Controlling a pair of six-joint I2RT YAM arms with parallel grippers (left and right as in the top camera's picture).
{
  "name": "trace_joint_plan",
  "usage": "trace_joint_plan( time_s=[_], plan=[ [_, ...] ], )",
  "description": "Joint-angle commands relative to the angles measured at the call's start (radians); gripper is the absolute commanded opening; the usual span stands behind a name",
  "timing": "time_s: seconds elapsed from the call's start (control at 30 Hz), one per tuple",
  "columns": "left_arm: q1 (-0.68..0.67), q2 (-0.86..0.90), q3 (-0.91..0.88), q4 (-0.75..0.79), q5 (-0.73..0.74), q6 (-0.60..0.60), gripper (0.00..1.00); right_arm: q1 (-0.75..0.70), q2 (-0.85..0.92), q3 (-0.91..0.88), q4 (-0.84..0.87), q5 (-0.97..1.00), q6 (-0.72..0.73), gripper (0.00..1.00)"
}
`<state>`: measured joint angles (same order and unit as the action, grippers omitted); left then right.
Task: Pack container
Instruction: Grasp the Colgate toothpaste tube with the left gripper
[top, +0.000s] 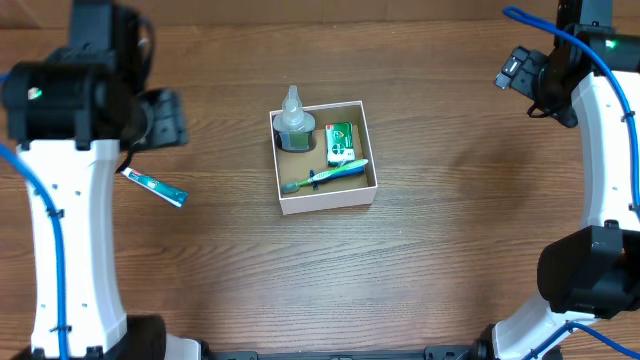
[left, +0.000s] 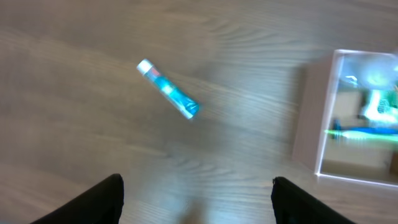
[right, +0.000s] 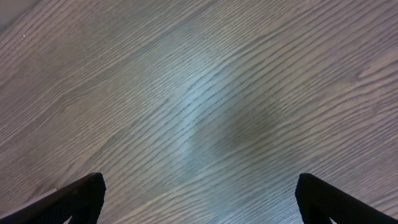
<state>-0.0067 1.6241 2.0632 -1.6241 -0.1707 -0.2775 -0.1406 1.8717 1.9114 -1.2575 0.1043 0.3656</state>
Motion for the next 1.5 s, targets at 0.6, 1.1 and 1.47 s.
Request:
trace_joint_plan(
  time_s=[0.6,1.1,1.47],
  plan=[
    [0.328,0.217,-0.865,0.898,0.212,-0.469,0.84,0.003,-0.026,0.021,0.003,0.008,0.0,1.0],
    [0.328,0.486,-0.86,0.903,0.189,-0.391,0.5,0.003,-0.026,0.021,0.003,0.008,0.0,1.0],
    [0.328,0.515,-0.812,0.85,0.294,-0.192,0.11,0.003,-0.026,0.021,0.003,0.007,0.0,1.0]
  ],
)
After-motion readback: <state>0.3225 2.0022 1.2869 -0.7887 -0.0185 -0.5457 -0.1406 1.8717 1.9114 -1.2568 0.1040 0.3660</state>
